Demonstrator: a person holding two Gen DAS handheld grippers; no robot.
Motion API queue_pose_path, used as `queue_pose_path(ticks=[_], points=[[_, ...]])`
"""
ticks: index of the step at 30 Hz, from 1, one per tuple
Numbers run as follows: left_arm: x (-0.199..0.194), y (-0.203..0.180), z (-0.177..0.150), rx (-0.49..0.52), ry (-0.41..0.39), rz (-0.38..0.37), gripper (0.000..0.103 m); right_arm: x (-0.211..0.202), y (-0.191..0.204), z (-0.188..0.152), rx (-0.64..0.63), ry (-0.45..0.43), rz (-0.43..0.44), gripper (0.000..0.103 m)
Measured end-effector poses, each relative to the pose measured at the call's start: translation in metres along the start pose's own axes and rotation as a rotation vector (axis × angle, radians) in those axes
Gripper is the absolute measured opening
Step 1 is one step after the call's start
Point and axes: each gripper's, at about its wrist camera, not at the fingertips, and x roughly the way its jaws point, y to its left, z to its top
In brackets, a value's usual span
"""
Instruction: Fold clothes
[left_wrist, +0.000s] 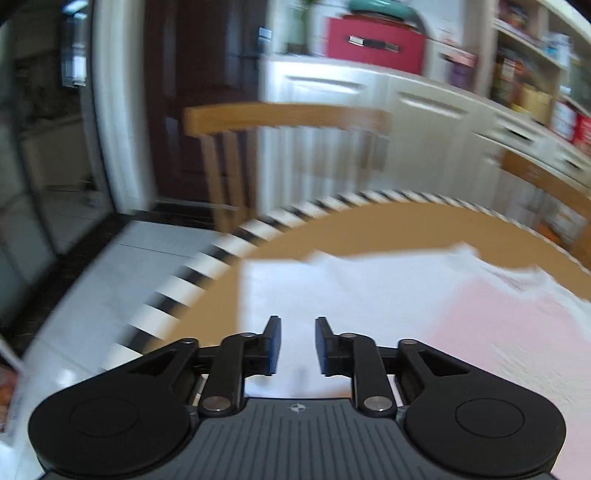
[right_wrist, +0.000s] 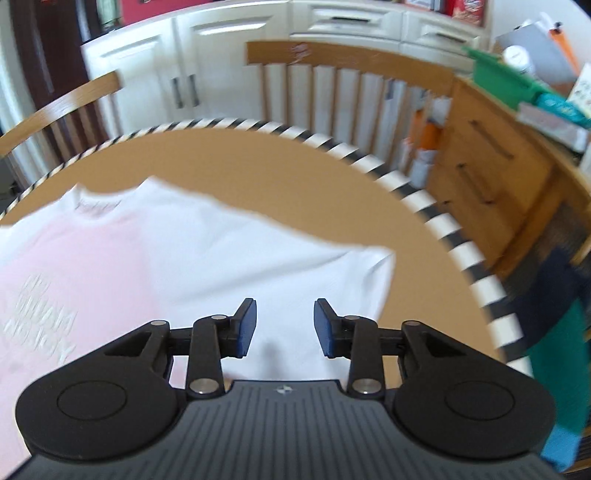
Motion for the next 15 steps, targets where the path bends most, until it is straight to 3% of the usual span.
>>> queue_pose_path(ticks=[3, 5, 9, 15], points=[[0.004, -0.023, -0.019, 0.067, 0.067, -0.038, 0.025, 0.02, 0.007, -0.017, -0.044, 0.063, -0.042, 0.031], [0.007, -0.028, -0.031, 0.077, 0.111, -0.032, 0.026, 0.018, 0.001, -0.023, -0.015, 0.039, -0.048, 0.034], [-0.01, -0.02, -0.04, 0.108, 0.108, -0.014, 0.028, 0.002, -0.005, -0.027, -0.013, 0.095, -0.15, 0.034], [-0.08, 0.03, -0.064, -0.041, 0.152, -0.075, 0.041, -0.086, 0.018, -0.083, 0.079, 0.097, 0.072, 0.042]])
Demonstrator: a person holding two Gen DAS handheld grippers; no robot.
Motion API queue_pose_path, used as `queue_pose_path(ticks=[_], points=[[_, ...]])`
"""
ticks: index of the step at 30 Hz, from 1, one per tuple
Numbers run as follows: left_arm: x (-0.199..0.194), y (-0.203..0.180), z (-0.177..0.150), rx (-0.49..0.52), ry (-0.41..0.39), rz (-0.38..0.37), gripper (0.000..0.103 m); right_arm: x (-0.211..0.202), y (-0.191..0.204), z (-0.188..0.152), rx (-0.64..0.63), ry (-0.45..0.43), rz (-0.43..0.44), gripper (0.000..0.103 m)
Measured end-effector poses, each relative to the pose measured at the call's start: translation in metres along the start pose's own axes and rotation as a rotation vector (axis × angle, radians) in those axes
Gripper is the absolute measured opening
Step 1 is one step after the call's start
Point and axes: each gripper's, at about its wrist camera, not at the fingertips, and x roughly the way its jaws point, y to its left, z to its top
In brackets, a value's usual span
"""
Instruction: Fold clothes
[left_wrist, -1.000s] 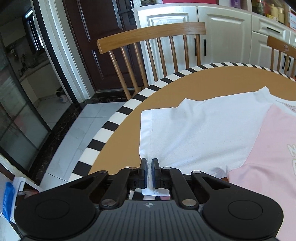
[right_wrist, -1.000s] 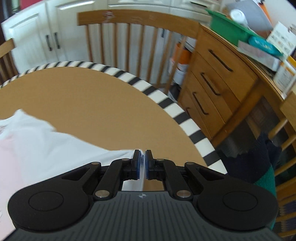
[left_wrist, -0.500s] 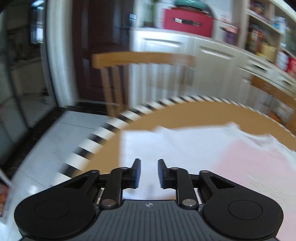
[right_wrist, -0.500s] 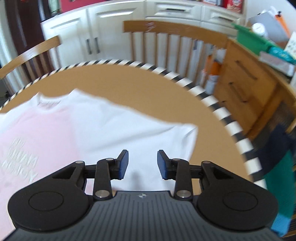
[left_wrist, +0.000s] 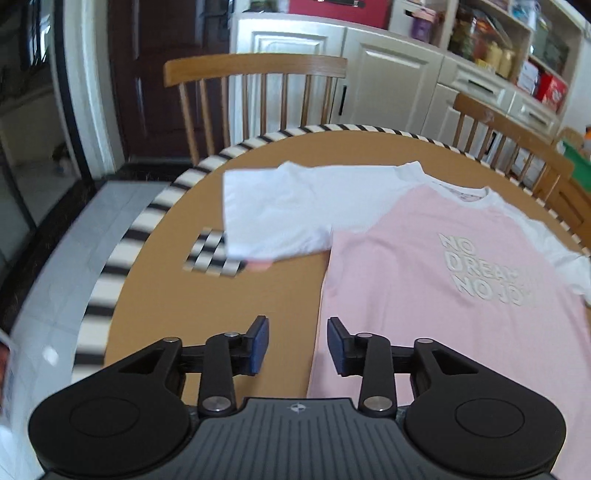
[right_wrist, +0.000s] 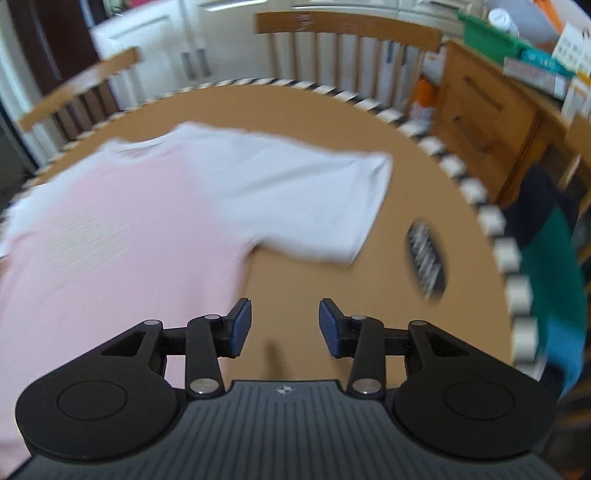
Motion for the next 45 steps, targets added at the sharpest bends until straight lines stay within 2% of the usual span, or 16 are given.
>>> queue_pose_path(ticks=[2, 4, 7, 11, 14, 15, 16, 17, 18, 19, 27, 39, 42, 45], points=[[-0.024, 0.011, -0.024, -0.026, 0.034, -0.019, 0.045, -0.021, 0.014, -0.038, 0.044, 0.028, 0.076, 0.042], [-0.046, 0.019, -0.052, -0.031, 0.071, -0.034, 0.045, -0.036, 0.025, -0.076, 0.095, 0.068, 0.101, 0.042], [-0.068, 0.023, -0.086, -0.022, 0.116, -0.051, 0.046, -0.056, 0.039, -0.124, 0.107, 0.114, 0.086, 0.045], [-0.081, 0.024, -0.117, -0.018, 0.155, -0.093, 0.047, -0.075, 0.049, -0.161, 0.094, 0.137, 0.048, 0.049], [-0.088, 0.018, -0.132, 0.032, 0.129, -0.088, 0.047, -0.079, 0.056, -0.178, 0.05, 0.164, 0.005, 0.045], [-0.089, 0.016, -0.134, 0.047, 0.128, -0.088, 0.046, -0.081, 0.059, -0.182, 0.029, 0.161, -0.009, 0.034], [-0.09, 0.014, -0.135, 0.044, 0.137, -0.101, 0.044, -0.081, 0.062, -0.185, 0.003, 0.161, -0.004, 0.02], [-0.09, 0.012, -0.136, 0.036, 0.148, -0.119, 0.032, -0.08, 0.065, -0.186, -0.017, 0.173, 0.01, 0.004], [-0.091, 0.01, -0.137, 0.029, 0.159, -0.137, 0.023, -0.081, 0.066, -0.187, -0.032, 0.169, 0.012, 0.004], [-0.092, 0.007, -0.139, 0.026, 0.167, -0.14, 0.011, -0.081, 0.067, -0.186, -0.046, 0.173, 0.011, 0.003], [-0.102, -0.008, -0.153, 0.031, 0.188, -0.087, 0.01, -0.086, 0.045, -0.179, -0.05, 0.208, -0.014, 0.004], [-0.103, -0.014, -0.151, -0.022, 0.202, -0.057, 0.014, -0.082, 0.043, -0.177, -0.078, 0.227, 0.016, 0.007], [-0.112, -0.013, -0.143, -0.041, 0.174, -0.063, 0.014, -0.085, 0.038, -0.172, -0.069, 0.246, 0.002, 0.017], [-0.129, -0.018, -0.129, -0.034, 0.103, -0.083, 0.02, -0.1, 0.033, -0.166, -0.057, 0.211, -0.019, 0.018]])
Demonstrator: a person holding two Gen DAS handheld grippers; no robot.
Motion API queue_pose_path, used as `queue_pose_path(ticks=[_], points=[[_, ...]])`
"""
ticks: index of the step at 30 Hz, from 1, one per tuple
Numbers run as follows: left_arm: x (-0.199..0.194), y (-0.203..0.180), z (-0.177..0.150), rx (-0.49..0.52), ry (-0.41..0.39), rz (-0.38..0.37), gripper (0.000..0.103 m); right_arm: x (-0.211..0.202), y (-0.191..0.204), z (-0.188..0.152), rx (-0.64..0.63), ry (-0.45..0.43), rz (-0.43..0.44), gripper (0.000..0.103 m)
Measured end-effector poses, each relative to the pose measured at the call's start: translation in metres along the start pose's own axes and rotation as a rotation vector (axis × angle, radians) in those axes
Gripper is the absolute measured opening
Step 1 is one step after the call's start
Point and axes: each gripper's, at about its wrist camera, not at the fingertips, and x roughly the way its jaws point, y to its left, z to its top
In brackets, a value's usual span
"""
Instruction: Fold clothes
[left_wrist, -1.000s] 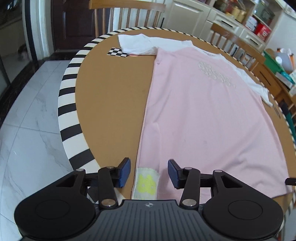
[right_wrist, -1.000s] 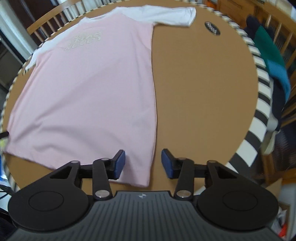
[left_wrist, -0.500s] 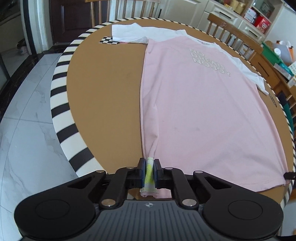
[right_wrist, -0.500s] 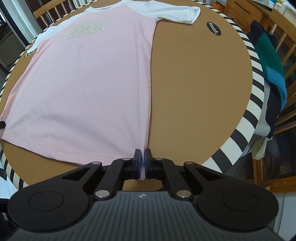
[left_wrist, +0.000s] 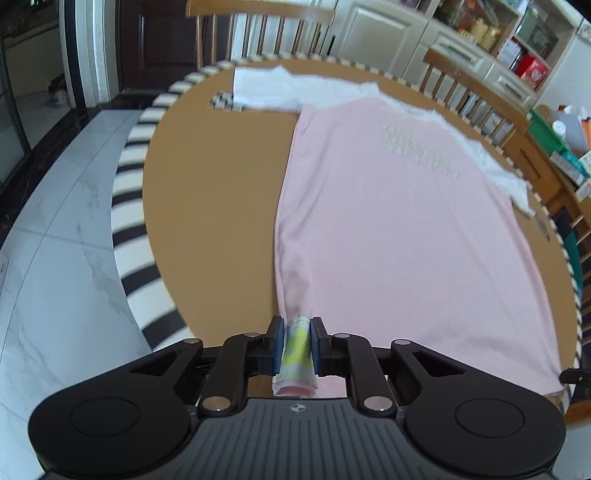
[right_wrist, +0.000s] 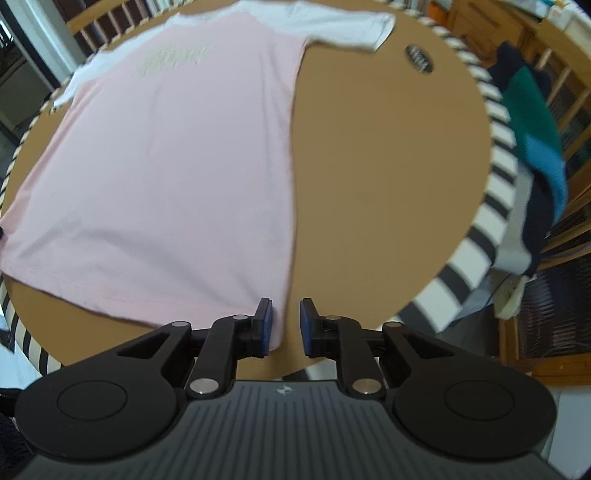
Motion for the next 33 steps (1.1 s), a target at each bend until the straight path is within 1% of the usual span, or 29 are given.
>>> queue_pose_path(ticks=[2, 3, 4, 6, 8, 9, 11, 13, 14, 16, 18, 19, 20, 22, 23, 24, 25, 26, 27, 29, 30, 33], points=[[-0.002, -0.011, 0.005, 0.022, -0.039, -0.036, 0.025, -0.01, 0.001, 0.004, 0.003, -0.058, -0.009, 0.018], [-0.003, -0.016, 0.007, 0.033, -0.057, -0.055, 0.025, -0.013, 0.002, 0.007, 0.0, -0.09, 0.008, 0.018], [0.002, -0.024, 0.006, 0.059, -0.053, -0.068, 0.025, -0.012, 0.005, 0.011, -0.004, -0.11, 0.031, 0.018], [0.016, -0.039, 0.0, 0.116, -0.023, -0.08, 0.026, 0.001, 0.019, 0.018, -0.023, -0.104, 0.069, 0.018], [0.025, -0.049, -0.01, 0.146, 0.018, -0.077, 0.025, 0.012, 0.033, 0.018, -0.064, -0.088, 0.098, 0.018], [0.028, -0.051, -0.015, 0.149, 0.037, -0.078, 0.025, 0.016, 0.038, 0.016, -0.087, -0.077, 0.099, 0.017], [0.032, -0.046, -0.022, 0.129, 0.071, -0.077, 0.028, 0.023, 0.043, 0.01, -0.122, -0.053, 0.067, 0.017], [0.034, -0.04, -0.028, 0.106, 0.097, -0.079, 0.031, 0.027, 0.036, 0.003, -0.126, -0.034, 0.043, 0.015], [0.033, -0.035, -0.03, 0.094, 0.102, -0.084, 0.033, 0.026, 0.031, -0.001, -0.122, -0.034, 0.038, 0.019], [0.029, -0.031, -0.034, 0.094, 0.11, -0.097, 0.033, 0.019, 0.019, -0.002, -0.091, -0.032, 0.026, 0.02], [0.019, -0.029, -0.031, 0.106, 0.055, -0.118, 0.033, 0.012, 0.009, 0.002, -0.051, -0.045, 0.029, 0.022], [0.016, -0.028, -0.025, 0.103, 0.012, -0.112, 0.034, 0.008, 0.004, 0.004, -0.031, -0.052, 0.031, 0.022], [0.015, -0.027, -0.019, 0.097, -0.034, -0.101, 0.037, 0.007, 0.006, 0.013, -0.032, -0.084, 0.036, 0.022], [0.022, -0.024, -0.004, 0.053, -0.118, -0.055, 0.038, 0.01, 0.012, 0.034, -0.055, -0.153, 0.034, 0.027], [0.03, -0.024, 0.002, 0.048, -0.143, -0.033, 0.037, 0.014, 0.016, 0.045, -0.077, -0.188, 0.026, 0.027], [0.039, -0.025, 0.006, 0.049, -0.163, -0.012, 0.037, 0.023, 0.021, 0.056, -0.094, -0.211, 0.021, 0.027], [0.048, -0.027, 0.01, 0.069, -0.161, 0.004, 0.036, 0.032, 0.023, 0.067, -0.096, -0.225, 0.019, 0.026], [0.057, -0.03, 0.013, 0.094, -0.154, 0.019, 0.036, 0.039, 0.024, 0.078, -0.082, -0.241, 0.026, 0.023], [0.064, -0.033, 0.015, 0.111, -0.151, 0.018, 0.036, 0.046, 0.024, 0.086, -0.064, -0.272, 0.047, 0.02], [0.072, -0.035, 0.019, 0.119, -0.171, 0.021, 0.036, 0.053, 0.021, 0.104, -0.041, -0.354, 0.094, 0.018], [0.076, -0.036, 0.022, 0.121, -0.182, 0.023, 0.036, 0.057, 0.022, 0.112, -0.033, -0.384, 0.096, 0.018], [0.078, -0.031, 0.041, 0.065, -0.269, 0.033, 0.036, 0.076, 0.021, 0.14, -0.008, -0.358, 0.069, 0.018]])
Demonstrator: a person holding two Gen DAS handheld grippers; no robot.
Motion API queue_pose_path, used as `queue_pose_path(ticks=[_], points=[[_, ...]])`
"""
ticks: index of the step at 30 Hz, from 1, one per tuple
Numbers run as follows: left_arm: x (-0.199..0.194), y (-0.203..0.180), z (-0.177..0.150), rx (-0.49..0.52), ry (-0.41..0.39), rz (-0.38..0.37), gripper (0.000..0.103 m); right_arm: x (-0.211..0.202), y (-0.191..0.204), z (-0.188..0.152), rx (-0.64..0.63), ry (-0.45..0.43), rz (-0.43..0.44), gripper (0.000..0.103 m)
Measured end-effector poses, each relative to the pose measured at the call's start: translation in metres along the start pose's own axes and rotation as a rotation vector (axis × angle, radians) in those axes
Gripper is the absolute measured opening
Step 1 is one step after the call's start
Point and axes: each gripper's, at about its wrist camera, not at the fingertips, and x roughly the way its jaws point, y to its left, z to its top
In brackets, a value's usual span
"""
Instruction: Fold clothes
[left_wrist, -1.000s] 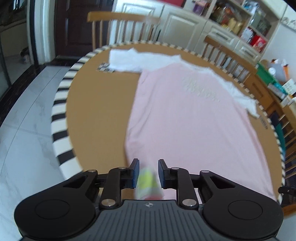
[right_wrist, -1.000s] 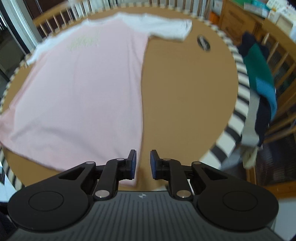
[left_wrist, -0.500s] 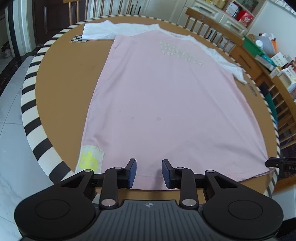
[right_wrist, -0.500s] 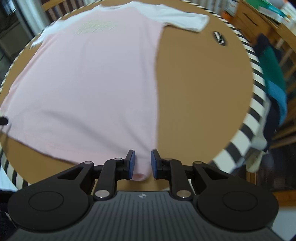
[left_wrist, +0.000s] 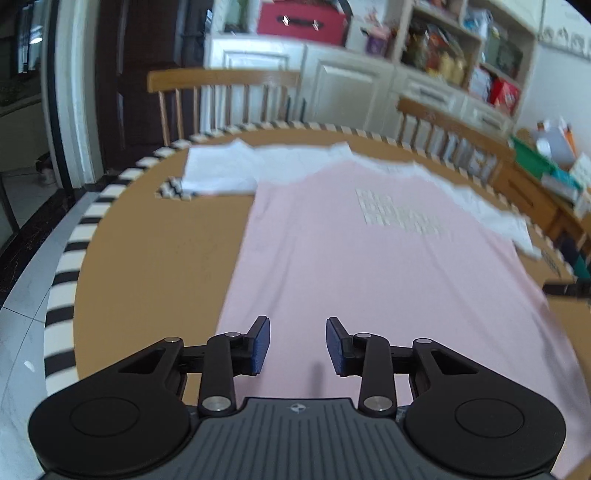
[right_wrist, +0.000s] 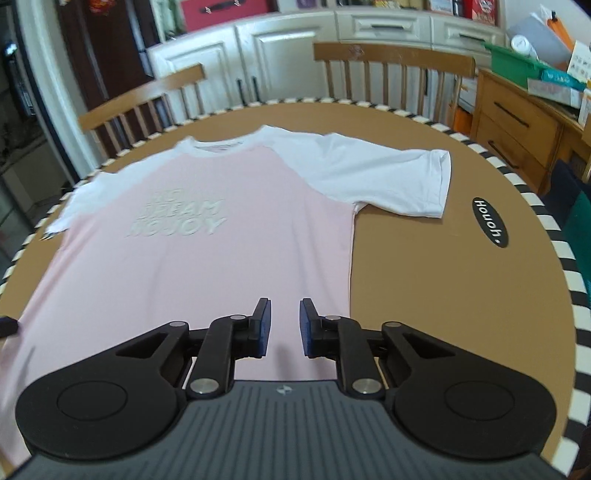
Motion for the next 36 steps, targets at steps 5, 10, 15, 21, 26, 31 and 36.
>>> queue_pose_path(ticks=[5, 10, 15, 21, 26, 31, 36], points=[[0.032, 0.011, 0.025, -0.062, 0.053, 0.026, 0.037, 0.024, -0.003, 0.004, -0.016, 0.097, -0.064, 0.018], [0.048, 0.018, 0.021, -0.024, 0.133, 0.027, 0.038, 0.02, -0.009, -0.004, -0.027, 0.113, -0.077, 0.019], [0.046, 0.014, 0.017, 0.062, 0.158, 0.012, 0.044, 0.012, -0.017, -0.013, -0.011, 0.097, -0.073, 0.02], [0.04, 0.004, 0.009, 0.177, 0.186, -0.026, 0.065, -0.005, -0.003, -0.016, 0.03, 0.093, -0.113, 0.024], [0.03, 0.033, 0.011, 0.062, 0.173, -0.137, 0.076, -0.06, 0.037, -0.037, 0.086, -0.024, -0.146, 0.052], [0.018, 0.078, 0.023, 0.071, 0.122, -0.279, 0.075, -0.081, 0.097, -0.064, 0.221, -0.076, -0.189, 0.052], [-0.004, 0.134, 0.056, 0.154, 0.056, -0.415, 0.073, -0.091, 0.162, -0.087, 0.504, -0.168, -0.13, 0.054]])
